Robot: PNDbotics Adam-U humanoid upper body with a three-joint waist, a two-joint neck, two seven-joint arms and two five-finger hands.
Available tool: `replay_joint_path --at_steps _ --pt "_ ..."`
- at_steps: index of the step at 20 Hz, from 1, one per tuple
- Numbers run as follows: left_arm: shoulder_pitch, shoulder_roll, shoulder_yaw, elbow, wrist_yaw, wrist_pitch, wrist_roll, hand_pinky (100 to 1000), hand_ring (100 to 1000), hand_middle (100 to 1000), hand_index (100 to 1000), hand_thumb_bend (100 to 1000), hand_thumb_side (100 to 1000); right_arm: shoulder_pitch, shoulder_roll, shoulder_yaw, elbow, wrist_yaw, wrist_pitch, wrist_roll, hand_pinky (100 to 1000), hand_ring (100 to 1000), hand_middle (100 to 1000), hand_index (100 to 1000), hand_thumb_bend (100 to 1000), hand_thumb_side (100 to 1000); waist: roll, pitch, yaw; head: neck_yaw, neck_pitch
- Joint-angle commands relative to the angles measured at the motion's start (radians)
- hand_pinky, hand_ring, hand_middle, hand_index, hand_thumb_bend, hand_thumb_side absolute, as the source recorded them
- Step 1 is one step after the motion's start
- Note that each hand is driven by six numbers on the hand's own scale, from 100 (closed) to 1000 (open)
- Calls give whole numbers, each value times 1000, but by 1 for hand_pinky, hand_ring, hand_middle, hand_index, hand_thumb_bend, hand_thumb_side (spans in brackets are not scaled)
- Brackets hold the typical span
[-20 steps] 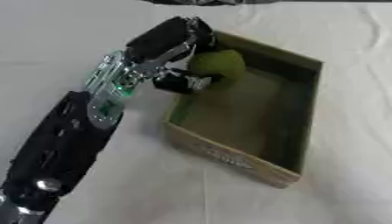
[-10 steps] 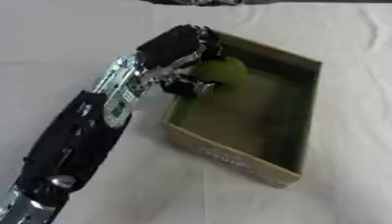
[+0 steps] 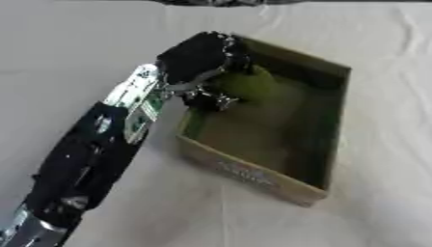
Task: Pick up objects on the table and place them in the box.
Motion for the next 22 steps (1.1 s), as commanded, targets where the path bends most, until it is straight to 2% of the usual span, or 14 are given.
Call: replay_joint_path --at_steps 1,2,3,4,9,12,13,16,22 --pt "-20 0 14 -26 8 10 24 363 426 395 560 165 100 -8 -38 -6 -16 0 5 2 812 730 592 747 100 470 -1 -31 -4 -2 -4" --pt "-21 1 13 -29 15 15 24 363 426 395 560 165 100 -8 -40 -5 -16 0 6 2 812 730 592 747 100 470 -1 -31 -5 -1 -4" --pt "-20 -1 14 -29 23 24 22 354 426 389 562 108 100 -6 -47 -5 -16 2 6 3 809 728 592 746 100 470 -2 -32 -7 1 -3" --pt "-20 -4 14 -28 31 35 19 353 427 389 563 100 100 -5 -54 -5 -16 4 5 3 807 726 592 745 100 470 -3 -32 -9 4 -3" --pt "-18 -21 11 -13 75 84 -30 365 441 399 584 100 100 7 -90 -4 -16 18 6 5 800 722 593 743 100 463 -8 -35 -18 13 1" --pt "-13 -21 -1 5 89 92 -77 430 482 444 625 100 125 12 -96 -7 -16 22 11 1 801 723 592 744 100 469 -6 -35 -20 13 1" --pt "-12 -21 -8 15 83 86 -93 475 515 480 663 100 156 13 -95 -8 -16 23 13 -1 802 723 592 744 100 470 -6 -35 -20 12 1" --pt "-8 -27 -33 48 82 47 -142 505 537 503 687 100 199 11 -90 -6 -16 22 17 -4 803 725 592 744 100 470 -5 -34 -20 11 2" --pt "-6 -33 -55 72 98 -52 -241 535 559 524 710 100 198 6 -84 -4 -16 18 21 -7 805 726 591 745 100 470 -5 -32 -20 12 6"
